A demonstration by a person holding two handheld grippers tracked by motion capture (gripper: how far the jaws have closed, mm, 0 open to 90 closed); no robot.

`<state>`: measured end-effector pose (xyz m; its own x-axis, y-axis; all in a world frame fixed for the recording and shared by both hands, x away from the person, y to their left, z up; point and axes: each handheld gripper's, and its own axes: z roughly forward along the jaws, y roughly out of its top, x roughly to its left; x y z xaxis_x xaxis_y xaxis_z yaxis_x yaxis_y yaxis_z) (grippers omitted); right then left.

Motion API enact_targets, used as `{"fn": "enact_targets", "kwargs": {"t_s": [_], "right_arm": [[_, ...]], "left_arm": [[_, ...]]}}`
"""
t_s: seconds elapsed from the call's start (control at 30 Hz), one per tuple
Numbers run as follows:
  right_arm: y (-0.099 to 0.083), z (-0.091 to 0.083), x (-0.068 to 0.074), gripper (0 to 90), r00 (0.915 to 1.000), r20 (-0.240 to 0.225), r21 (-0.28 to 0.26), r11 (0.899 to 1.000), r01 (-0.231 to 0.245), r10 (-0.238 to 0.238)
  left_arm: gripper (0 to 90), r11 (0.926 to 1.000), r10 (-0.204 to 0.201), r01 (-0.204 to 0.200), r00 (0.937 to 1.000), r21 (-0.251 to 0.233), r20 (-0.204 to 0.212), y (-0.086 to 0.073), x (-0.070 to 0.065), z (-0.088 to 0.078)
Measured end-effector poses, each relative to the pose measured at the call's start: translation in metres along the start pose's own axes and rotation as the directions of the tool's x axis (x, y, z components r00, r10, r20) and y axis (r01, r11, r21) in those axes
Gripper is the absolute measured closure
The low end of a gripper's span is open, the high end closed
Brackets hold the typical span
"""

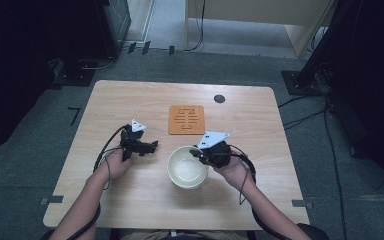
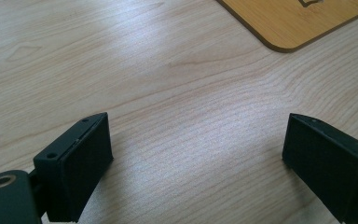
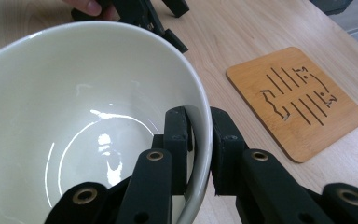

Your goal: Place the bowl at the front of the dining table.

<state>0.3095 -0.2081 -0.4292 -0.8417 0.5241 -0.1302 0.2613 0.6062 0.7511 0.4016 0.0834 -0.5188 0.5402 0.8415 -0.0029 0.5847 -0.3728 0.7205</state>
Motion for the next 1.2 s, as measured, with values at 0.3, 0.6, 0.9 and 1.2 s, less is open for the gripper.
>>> {"fn": "enact_targets", "kwargs": {"t_s": [0.3, 0.6, 0.9, 1.2], "right_arm": [[0.002, -0.003, 0.007, 79.4, 0.9909, 0.087, -0.011, 0.995, 0.104, -0.102], [0.000, -0.010, 0.001, 82.2, 0.9951, 0.069, -0.079, 0.994, 0.076, -0.071], [-0.006, -0.001, 0.000, 78.9, 0.9956, 0.064, -0.075, 0.994, 0.074, -0.069], [0.002, -0.009, 0.009, 81.3, 0.9766, 0.128, -0.063, 0.981, 0.181, -0.172]], "left_arm": [[7.6, 1.0000, 0.000, 0.000, 1.0000, 0.000, 0.000, 0.000, 0.000, 0.000], [7.6, 1.0000, 0.000, 0.000, 1.0000, 0.000, 0.000, 0.000, 0.000, 0.000], [7.7, 1.0000, -0.001, 0.001, 1.0000, 0.000, -0.002, 0.000, 0.000, 0.000], [7.7, 1.0000, -0.002, 0.002, 1.0000, 0.000, -0.002, 0.000, 0.000, 0.000]]}}
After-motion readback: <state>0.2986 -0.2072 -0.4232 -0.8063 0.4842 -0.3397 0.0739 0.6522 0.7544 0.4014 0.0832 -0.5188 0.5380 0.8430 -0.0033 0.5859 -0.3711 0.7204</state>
